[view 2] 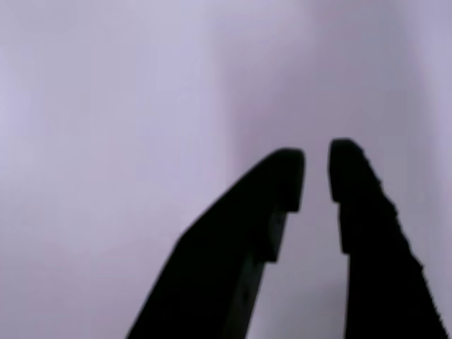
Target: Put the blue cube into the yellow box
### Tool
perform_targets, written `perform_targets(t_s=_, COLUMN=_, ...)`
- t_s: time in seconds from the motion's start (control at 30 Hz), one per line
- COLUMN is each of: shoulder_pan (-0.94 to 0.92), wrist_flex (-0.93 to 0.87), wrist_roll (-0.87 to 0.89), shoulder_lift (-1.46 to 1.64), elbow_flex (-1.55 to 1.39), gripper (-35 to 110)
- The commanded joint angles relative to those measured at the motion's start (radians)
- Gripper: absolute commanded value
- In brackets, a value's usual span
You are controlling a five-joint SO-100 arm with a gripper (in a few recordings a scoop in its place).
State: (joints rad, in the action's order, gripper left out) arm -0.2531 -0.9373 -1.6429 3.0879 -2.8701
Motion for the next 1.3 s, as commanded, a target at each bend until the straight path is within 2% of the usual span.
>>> perform_targets(t_s=0.0, shoulder_pan=0.146, wrist_flex=-0.021, wrist_roll=0.002, shoulder_lift=0.103, elbow_flex=-0.064, gripper=0)
perform_targets(t_s=0.2, shoulder_pan=0.236, wrist_flex=-0.132, wrist_roll=0.006, shoulder_lift=0.238, elbow_flex=-0.213, gripper=0)
perform_targets(t_s=0.43, shoulder_pan=0.252, wrist_flex=-0.301, wrist_roll=-0.011, shoulder_lift=0.256, elbow_flex=-0.275, gripper=0)
perform_targets(t_s=0.63, shoulder_pan=0.295, wrist_flex=-0.420, wrist_roll=0.046, shoulder_lift=0.258, elbow_flex=-0.275, gripper=0)
perform_targets(t_s=1.27, shoulder_pan=0.270, wrist_flex=-0.419, wrist_roll=0.057, shoulder_lift=0.255, elbow_flex=-0.275, gripper=1)
